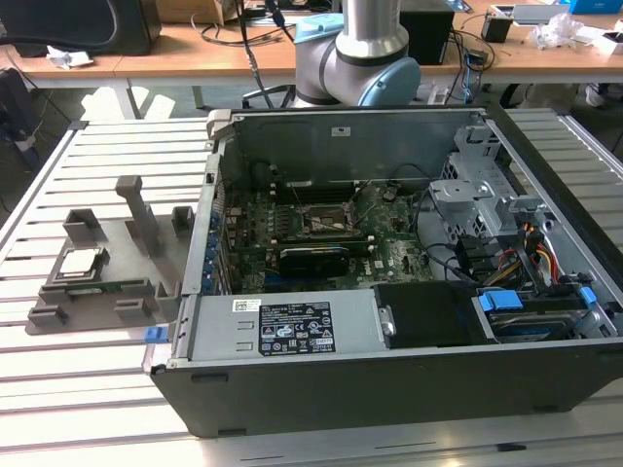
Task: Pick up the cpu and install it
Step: 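Pick up the cpu and move it towards the insertion slot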
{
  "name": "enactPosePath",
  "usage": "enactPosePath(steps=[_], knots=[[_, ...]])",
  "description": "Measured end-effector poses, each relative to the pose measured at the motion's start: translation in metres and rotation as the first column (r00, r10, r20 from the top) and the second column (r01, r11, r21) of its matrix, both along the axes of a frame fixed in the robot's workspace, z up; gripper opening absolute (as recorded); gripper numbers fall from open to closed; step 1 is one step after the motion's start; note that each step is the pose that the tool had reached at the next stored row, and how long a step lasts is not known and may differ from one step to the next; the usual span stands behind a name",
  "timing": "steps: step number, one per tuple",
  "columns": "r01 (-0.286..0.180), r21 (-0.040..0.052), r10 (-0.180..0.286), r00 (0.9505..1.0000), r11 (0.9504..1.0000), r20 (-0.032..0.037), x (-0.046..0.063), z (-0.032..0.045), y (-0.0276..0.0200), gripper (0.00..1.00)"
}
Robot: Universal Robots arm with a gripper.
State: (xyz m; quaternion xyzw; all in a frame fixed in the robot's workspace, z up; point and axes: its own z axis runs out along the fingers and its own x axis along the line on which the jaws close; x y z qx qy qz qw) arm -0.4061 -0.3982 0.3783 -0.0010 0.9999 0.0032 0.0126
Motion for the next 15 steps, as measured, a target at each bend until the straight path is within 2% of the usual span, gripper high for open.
enactPosePath(steps=[15], knots=[[0.0,0.0001,0.0,1.0,1.0,0.0,0.0,-0.0031,0.0,0.78]])
